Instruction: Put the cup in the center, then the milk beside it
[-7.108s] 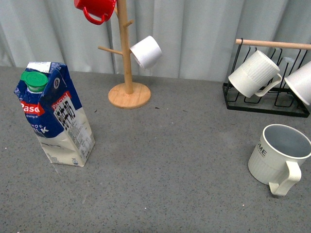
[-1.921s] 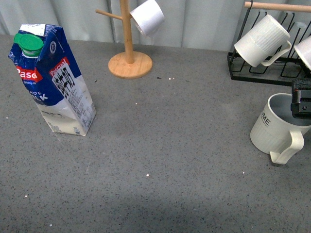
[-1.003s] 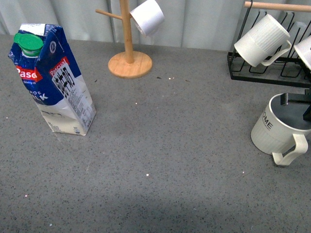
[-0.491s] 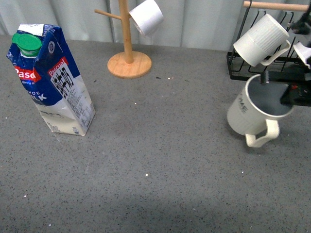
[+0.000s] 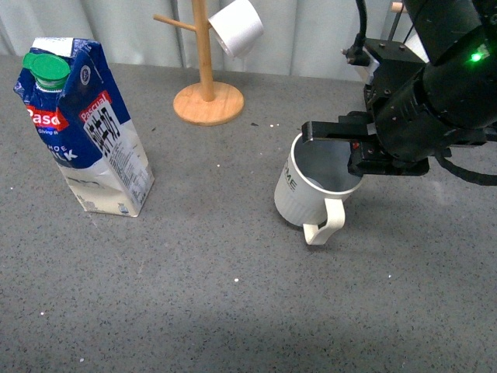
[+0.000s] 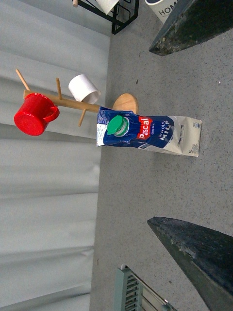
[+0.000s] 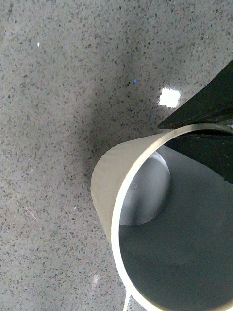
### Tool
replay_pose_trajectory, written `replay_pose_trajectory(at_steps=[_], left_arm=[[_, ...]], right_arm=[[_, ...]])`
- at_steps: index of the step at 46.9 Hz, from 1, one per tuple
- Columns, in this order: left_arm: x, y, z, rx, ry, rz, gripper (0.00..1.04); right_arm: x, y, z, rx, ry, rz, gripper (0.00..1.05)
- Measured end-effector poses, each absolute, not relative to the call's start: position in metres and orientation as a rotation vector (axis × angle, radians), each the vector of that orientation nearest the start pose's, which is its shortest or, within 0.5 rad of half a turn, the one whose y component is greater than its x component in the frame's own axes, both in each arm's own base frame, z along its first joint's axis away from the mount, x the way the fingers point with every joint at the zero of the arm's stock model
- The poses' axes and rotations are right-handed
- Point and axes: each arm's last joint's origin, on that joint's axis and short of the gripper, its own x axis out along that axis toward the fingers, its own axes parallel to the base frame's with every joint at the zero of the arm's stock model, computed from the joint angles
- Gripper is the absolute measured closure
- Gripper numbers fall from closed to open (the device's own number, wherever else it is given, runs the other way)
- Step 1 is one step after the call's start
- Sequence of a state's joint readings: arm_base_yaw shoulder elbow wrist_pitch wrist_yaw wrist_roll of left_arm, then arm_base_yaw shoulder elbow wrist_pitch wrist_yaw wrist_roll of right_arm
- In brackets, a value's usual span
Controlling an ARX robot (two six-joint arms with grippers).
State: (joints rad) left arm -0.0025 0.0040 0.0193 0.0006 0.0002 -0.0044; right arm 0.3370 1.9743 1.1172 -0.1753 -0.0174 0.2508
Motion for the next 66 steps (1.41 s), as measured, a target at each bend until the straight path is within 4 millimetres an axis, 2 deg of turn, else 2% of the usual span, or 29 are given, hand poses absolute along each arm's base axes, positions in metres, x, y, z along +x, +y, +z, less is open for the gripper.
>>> replay_pose_trajectory(at_steps=[9, 20, 30, 37, 42, 46, 49, 56, 60, 64, 66], left_arm=[[0.097, 0.000, 0.170, -0.004, -0.016, -0.003, 0.07], [0.097, 0.000, 0.170, -0.004, -0.016, -0.003, 0.07], [0.097, 0.000, 0.170, -0.004, -0.016, -0.003, 0.07], [0.097, 0.000, 0.170, -0.004, -0.016, -0.003, 0.07], [0.097, 0.000, 0.170, -0.004, -0.016, -0.003, 0.07], [0.097, 0.000, 0.170, -0.004, -0.016, -0.003, 0.07], [0.097, 0.000, 0.170, -0.004, -0.016, -0.003, 0.07], [0.097, 0.000, 0.170, -0.004, -0.016, -0.003, 0.07], [0.097, 0.000, 0.170, -0.004, -0.016, -0.003, 0.07], [0.097, 0.000, 0.170, -0.004, -0.016, -0.001, 0.07], [0.097, 0.000, 0.170, -0.004, -0.016, -0.002, 0.07]], right_arm=[[0.366, 0.138, 0.112, 0.070, 1.072, 0.198, 1.03], [0.369, 0.141, 0.108, 0.069, 1.098, 0.188, 1.02], [0.372, 0.139, 0.109, 0.093, 1.081, 0.192, 0.67], [0.375, 0.137, 0.120, 0.117, 1.007, 0.197, 0.49], [0.373, 0.133, 0.141, 0.123, 0.893, 0.189, 0.33], [0.364, 0.124, 0.168, 0.119, 0.762, 0.191, 0.15], [0.355, 0.116, 0.180, 0.111, 0.711, 0.192, 0.08], [0.343, 0.105, 0.182, 0.054, 0.634, 0.161, 0.11], [0.336, 0.097, 0.173, -0.002, 0.382, 0.045, 0.23], [0.318, 0.083, 0.164, -0.008, 0.211, 0.015, 0.35], [0.302, 0.072, 0.166, 0.004, 0.101, 0.005, 0.46]])
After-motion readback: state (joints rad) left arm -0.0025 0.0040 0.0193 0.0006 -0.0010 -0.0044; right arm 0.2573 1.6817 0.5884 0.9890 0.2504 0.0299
